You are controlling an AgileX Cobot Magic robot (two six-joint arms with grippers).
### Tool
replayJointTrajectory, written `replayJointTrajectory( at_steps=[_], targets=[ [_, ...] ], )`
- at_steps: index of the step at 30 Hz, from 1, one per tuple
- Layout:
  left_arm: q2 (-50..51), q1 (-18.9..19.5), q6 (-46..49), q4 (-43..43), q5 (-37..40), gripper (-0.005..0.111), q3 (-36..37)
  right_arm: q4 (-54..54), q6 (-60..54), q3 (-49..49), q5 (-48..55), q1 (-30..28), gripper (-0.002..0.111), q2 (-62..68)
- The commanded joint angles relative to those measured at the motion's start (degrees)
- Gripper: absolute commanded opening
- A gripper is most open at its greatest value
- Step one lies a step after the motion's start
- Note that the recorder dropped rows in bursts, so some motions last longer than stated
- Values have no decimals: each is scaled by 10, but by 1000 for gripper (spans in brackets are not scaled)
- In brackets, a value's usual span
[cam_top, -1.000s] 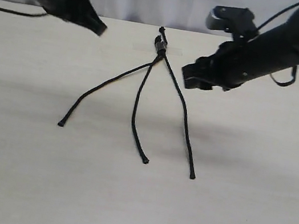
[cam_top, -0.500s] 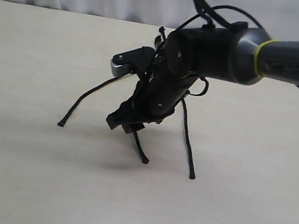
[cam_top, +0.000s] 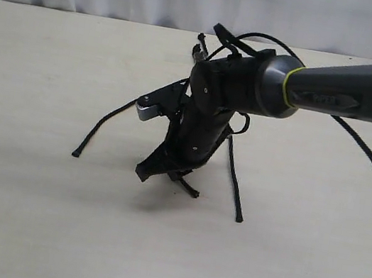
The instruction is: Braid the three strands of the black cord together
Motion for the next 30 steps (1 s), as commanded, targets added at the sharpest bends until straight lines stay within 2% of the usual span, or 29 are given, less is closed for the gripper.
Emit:
replayJointTrajectory(
  at_steps=[1, 8, 13, 14, 16, 20, 25, 30],
  targets=[
    [-2, 0, -6, -4, -11, 0, 2, -51, 0, -4, 21, 0, 4, -23],
    [-2, 0, -6, -6, -11, 0, 2, -190, 88, -4, 29, -34, 4, -151],
    [-2, 0, -6, -15, -11, 0, 2, -212, 105, -4, 27, -114, 4, -207],
    [-2, 0, -6, -15, -11, 0, 2, -207, 105, -4, 27, -145, 4, -209],
    [-2, 0, -6, -15, -11, 0, 2, -185, 107, -1, 15, -184, 4, -196],
    [-2, 0, -6, -19, -11, 0, 2, -178, 107, 10, -16, -224, 4, -139],
    [-2, 0, -6, -19, -12, 0, 2, -180, 107, 10, -29, -235, 4, -53],
    [-2, 0, -6, -19, -12, 0, 2, -211, 107, 10, -33, -235, 4, -23]
  ],
)
